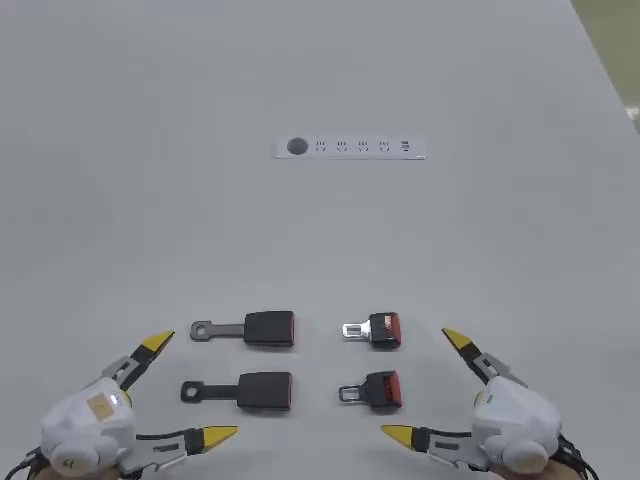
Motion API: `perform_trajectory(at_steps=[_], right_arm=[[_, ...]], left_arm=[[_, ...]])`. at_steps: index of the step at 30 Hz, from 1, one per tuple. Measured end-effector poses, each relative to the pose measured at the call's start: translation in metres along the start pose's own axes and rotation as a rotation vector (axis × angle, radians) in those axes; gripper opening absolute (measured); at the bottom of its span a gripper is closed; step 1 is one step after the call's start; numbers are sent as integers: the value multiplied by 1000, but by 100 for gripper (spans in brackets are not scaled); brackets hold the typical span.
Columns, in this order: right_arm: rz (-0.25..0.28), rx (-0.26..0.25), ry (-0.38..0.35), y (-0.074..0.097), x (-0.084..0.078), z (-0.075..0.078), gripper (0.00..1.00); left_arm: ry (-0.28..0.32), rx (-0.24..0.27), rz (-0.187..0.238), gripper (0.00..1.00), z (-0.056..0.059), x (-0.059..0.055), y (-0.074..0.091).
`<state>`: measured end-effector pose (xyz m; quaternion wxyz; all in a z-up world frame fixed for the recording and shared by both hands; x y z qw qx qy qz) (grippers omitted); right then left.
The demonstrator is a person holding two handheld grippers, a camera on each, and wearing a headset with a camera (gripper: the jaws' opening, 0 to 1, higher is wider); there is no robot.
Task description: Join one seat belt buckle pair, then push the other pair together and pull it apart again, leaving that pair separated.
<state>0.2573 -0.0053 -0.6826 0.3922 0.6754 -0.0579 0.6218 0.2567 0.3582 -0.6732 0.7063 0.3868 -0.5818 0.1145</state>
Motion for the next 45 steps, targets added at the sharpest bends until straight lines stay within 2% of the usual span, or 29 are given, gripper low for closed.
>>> perform_trajectory(at_steps=[15,19,26,33,39,43,45], right_arm=[[-8,13,11,-1,-1,1,99],[-15,26,30,-2,0,1,99],[-29,77,90,-3,1,1,91],[-52,127,137,-6,1,0,82],[-76,170,179,-9,1,0,74],[-94,219,192,-12,0,-1,71],[-110,243,207,-14,-2,-2,65]], left_arm=[[-11,-8,-5,98,-2,0,-1],[-23,-27,-16,96,0,1,-3],[-46,-71,-30,88,2,3,-9],[-84,-133,-65,82,6,1,-17],[-107,-181,-90,76,9,3,-24],[-126,-224,-107,71,12,5,-30],[-140,-252,-121,68,14,5,-33]])
Point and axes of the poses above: the centre of the closed fingertips' face, and the gripper's own axes: y roughly backward along the fingers, z roughly to its right, x roughly out of its top, the point moved 8 cm from there along y, roughly backward along the fingers, and after that the axes turned 5 degrees about z, right-handed, at the moved point
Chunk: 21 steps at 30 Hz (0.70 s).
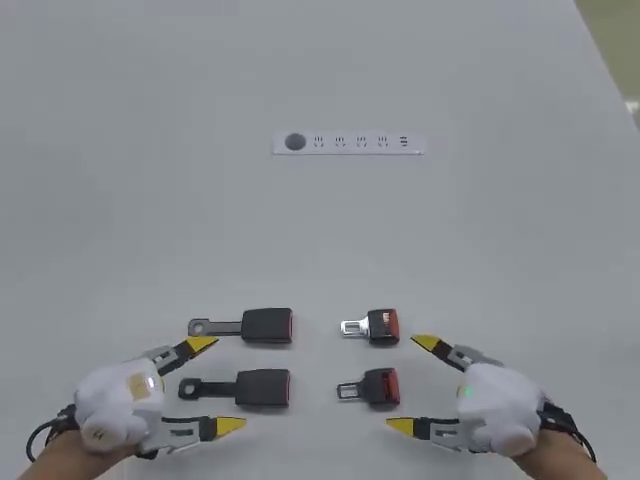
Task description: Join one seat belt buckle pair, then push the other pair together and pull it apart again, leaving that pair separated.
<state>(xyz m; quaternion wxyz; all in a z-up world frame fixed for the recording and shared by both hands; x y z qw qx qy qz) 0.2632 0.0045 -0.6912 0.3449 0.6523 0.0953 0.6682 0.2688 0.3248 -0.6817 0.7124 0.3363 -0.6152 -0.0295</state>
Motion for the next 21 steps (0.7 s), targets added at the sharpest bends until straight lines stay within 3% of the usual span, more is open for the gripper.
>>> perform_trajectory(at_steps=[6,15,21], right_arm=[[-35,54,43,-6,-2,0,56],[-68,139,77,-15,-3,0,41],[-88,180,101,-21,-4,0,35]], left_arm=[[-33,-64,-26,61,1,2,-11],[-90,-192,-124,49,6,3,-23],[-124,-241,-162,44,6,-2,-31]])
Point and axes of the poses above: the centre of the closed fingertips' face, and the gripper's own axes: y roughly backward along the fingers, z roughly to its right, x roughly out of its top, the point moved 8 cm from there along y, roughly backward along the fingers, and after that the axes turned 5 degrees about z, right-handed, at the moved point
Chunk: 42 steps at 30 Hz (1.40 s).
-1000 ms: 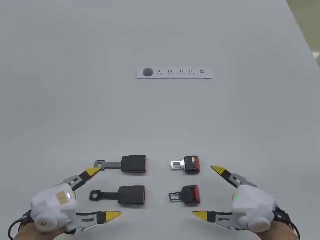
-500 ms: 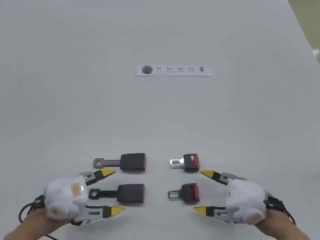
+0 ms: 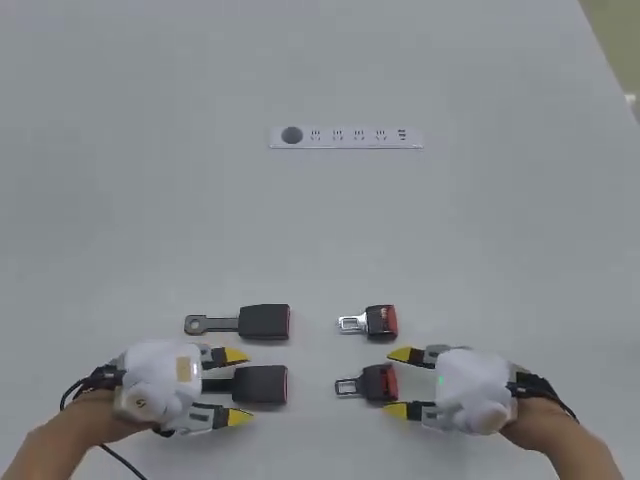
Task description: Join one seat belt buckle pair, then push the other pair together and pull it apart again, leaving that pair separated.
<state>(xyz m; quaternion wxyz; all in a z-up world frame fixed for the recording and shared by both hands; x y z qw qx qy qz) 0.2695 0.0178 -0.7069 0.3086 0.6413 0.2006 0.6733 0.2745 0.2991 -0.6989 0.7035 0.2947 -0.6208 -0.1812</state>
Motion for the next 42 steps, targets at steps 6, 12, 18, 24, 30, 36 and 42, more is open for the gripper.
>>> perform_trajectory(at_steps=[6,12,18,24,30,36,42], right_arm=[[-12,27,16,-3,0,0,33],[-15,36,18,-2,0,0,32],[-16,44,12,-2,0,0,31],[-17,53,19,-3,0,0,31],[-19,57,23,-3,0,0,31],[-21,63,28,-3,1,0,30],[-18,68,16,-4,3,0,30]], left_arm=[[-27,-43,-21,38,-3,1,-7],[-63,-59,-41,33,-6,0,-8],[-74,-68,-50,32,-6,2,-7],[-75,-72,-55,32,-4,6,-5],[-65,-76,-63,32,-6,5,-6],[-70,-82,-74,32,-6,5,-7],[-77,-91,-87,32,-6,5,-8]])
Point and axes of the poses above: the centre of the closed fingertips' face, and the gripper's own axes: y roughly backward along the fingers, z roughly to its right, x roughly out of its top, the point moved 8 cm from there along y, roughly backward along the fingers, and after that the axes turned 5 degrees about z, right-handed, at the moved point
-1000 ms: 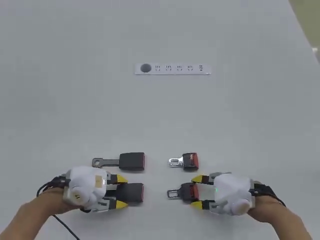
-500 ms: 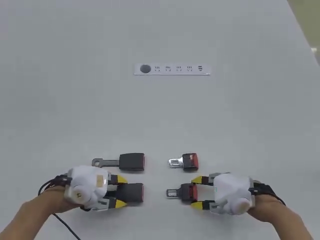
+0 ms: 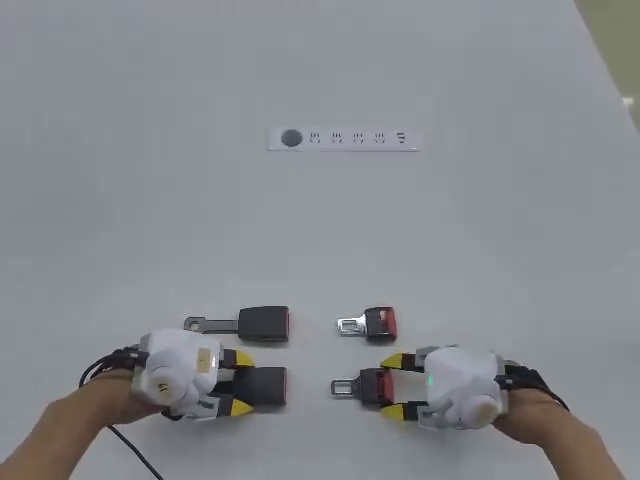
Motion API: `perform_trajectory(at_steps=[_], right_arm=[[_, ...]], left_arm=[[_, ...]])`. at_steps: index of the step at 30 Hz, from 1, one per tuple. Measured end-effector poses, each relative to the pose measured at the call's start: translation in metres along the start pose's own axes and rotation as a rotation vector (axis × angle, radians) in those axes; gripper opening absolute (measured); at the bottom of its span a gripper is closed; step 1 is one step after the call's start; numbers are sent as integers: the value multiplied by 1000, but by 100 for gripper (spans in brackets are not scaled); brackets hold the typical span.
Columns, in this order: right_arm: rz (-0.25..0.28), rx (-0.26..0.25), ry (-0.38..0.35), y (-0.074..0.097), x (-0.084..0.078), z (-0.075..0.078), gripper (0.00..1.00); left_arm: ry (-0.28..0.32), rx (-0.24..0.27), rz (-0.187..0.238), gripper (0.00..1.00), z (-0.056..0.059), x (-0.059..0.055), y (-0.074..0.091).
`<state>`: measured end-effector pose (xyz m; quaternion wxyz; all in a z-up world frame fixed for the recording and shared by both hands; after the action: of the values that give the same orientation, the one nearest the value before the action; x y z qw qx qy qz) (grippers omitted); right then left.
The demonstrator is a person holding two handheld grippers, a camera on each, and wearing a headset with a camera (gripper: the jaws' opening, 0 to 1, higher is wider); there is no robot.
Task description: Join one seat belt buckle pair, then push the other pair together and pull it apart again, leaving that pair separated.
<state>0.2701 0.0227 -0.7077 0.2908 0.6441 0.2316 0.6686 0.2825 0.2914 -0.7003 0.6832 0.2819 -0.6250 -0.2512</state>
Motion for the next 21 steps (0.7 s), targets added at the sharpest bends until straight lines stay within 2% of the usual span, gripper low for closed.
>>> perform_trajectory(at_steps=[9,13,21], right_arm=[[6,5,-7,-5,6,0,30],[10,9,-6,-8,9,0,30],[18,16,-2,-19,18,0,30]], left_arm=[[1,-11,-16,32,-2,-5,-5],[2,-15,-23,32,-5,-12,-8],[1,-23,-39,32,-5,-11,-8]])
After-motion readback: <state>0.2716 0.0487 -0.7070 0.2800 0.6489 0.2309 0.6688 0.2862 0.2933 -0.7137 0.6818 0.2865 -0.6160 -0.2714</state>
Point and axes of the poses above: the centre of the closed fingertips' face, and the gripper's own axes: y roughly backward along the fingers, z roughly to its right, x roughly out of its top, the point moved 8 cm from there along y, roughly backward along the fingers, and after that the axes turned 5 degrees about z, right-handed, at the moved point
